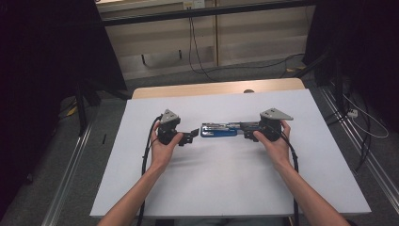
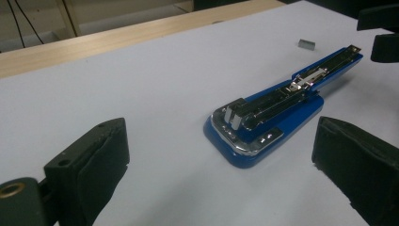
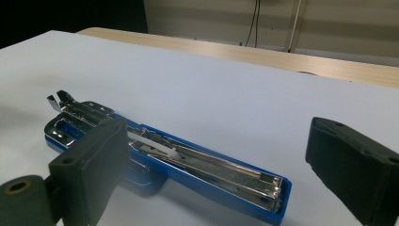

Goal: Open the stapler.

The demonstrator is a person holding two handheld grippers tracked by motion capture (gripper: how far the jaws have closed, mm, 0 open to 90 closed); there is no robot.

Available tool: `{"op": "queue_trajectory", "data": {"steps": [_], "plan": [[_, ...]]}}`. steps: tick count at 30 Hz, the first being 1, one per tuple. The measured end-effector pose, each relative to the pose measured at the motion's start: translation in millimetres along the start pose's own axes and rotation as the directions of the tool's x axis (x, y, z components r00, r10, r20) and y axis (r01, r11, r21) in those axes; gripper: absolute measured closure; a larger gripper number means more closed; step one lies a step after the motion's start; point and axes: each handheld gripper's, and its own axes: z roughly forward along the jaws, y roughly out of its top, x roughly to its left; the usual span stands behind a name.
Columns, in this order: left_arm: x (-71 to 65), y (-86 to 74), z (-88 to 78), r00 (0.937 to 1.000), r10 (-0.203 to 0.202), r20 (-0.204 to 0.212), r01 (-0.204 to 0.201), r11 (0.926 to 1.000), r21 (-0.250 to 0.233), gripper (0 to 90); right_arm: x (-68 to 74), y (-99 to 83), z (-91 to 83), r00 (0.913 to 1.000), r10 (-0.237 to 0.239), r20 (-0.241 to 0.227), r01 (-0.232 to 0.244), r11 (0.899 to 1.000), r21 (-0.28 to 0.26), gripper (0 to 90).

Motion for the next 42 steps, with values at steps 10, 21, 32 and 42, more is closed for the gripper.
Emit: {"op": "queue_trajectory", "data": {"steps": [10, 21, 32, 42], "plan": [[-4.8, -18.9, -32.1, 0.9991, 0.025, -0.035, -0.025, 0.9997, -0.002, 4.5, -3.4, 1.2, -4.6, 1.0000, -0.007, 0.007, 0.007, 1.000, -0.008, 5.5], [-8.2, -37.4, -60.6, 0.9982, 0.030, -0.051, -0.030, 0.9995, -0.008, 4.7, -7.2, 3.7, -8.1, 0.9999, -0.002, 0.012, 0.002, 1.000, -0.025, 5.9], [-19.4, -50.1, -90.7, 0.9966, 0.008, -0.081, -0.011, 0.9989, -0.045, 4.3, -9.0, 2.3, -3.5, 1.0000, -0.001, 0.002, 0.001, 1.000, -0.010, 5.0], [-17.7, -63.5, -116.0, 0.9939, -0.008, -0.110, 0.001, 0.9983, -0.059, 5.6, -10.5, 8.1, -11.4, 0.9996, -0.028, 0.003, 0.028, 1.000, 0.012, 5.2]]}}
